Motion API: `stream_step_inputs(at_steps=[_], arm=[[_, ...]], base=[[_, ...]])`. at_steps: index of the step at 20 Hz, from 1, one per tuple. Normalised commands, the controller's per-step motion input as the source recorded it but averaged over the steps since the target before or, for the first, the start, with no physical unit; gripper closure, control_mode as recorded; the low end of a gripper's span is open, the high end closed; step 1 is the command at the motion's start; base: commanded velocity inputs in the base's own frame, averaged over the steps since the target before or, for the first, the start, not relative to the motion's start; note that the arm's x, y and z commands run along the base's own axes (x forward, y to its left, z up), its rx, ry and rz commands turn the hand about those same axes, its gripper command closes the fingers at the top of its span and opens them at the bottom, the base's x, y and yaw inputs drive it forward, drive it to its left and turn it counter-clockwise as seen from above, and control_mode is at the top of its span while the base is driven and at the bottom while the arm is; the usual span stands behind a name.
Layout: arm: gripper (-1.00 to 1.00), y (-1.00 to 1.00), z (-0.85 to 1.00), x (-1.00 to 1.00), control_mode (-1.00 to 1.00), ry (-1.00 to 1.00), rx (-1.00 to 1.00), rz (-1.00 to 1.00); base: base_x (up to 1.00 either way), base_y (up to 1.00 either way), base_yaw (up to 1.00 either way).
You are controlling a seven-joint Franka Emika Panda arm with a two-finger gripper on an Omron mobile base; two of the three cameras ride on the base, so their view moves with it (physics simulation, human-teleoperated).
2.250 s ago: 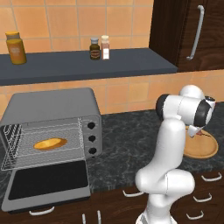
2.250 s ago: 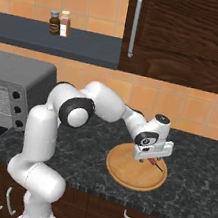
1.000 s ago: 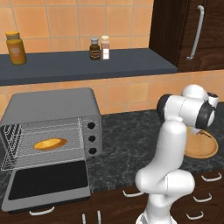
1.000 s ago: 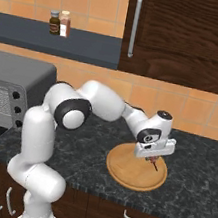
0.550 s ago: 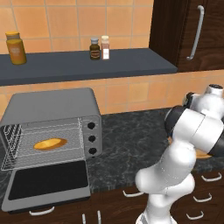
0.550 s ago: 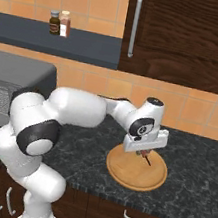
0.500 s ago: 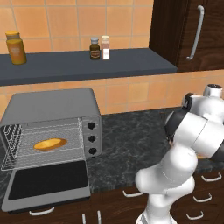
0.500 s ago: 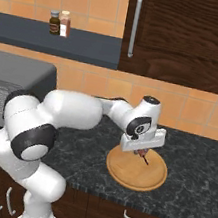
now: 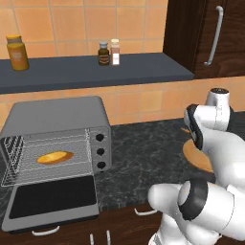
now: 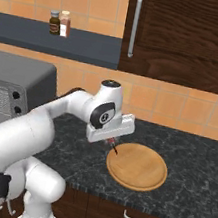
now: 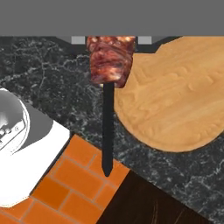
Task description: Pick up the kebab skewer and baguette bread, and place them inside the toaster oven. Close the toaster oven door and start by setting the timer.
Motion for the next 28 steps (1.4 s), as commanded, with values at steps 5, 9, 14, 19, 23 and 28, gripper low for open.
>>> stream_step_inputs(at_steps=[5, 9, 14, 19, 23, 28], arm=[[1.00, 0.77, 0.76, -0.41, -1.00, 0.00, 0.00, 0.08], [1.00, 0.90, 0.46, -0.49, -1.00, 0.00, 0.00, 0.14], [1.00, 0.98, 0.26, -0.50, -1.00, 0.00, 0.00, 0.27], [1.00, 1.00, 0.15, -0.10, -1.00, 0.00, 0.00, 0.26], [1.00, 1.00, 0.07, 0.00, -1.00, 0.00, 0.00, 0.22], [1.00, 1.00, 0.11, 0.14, -1.00, 0.00, 0.00, 0.16]], base=[[0.00, 0.00, 0.00], [0.00, 0.00, 0.00], [0.00, 0.00, 0.00], [0.00, 0.00, 0.00], [0.00, 0.00, 0.00], [0.00, 0.00, 0.00]])
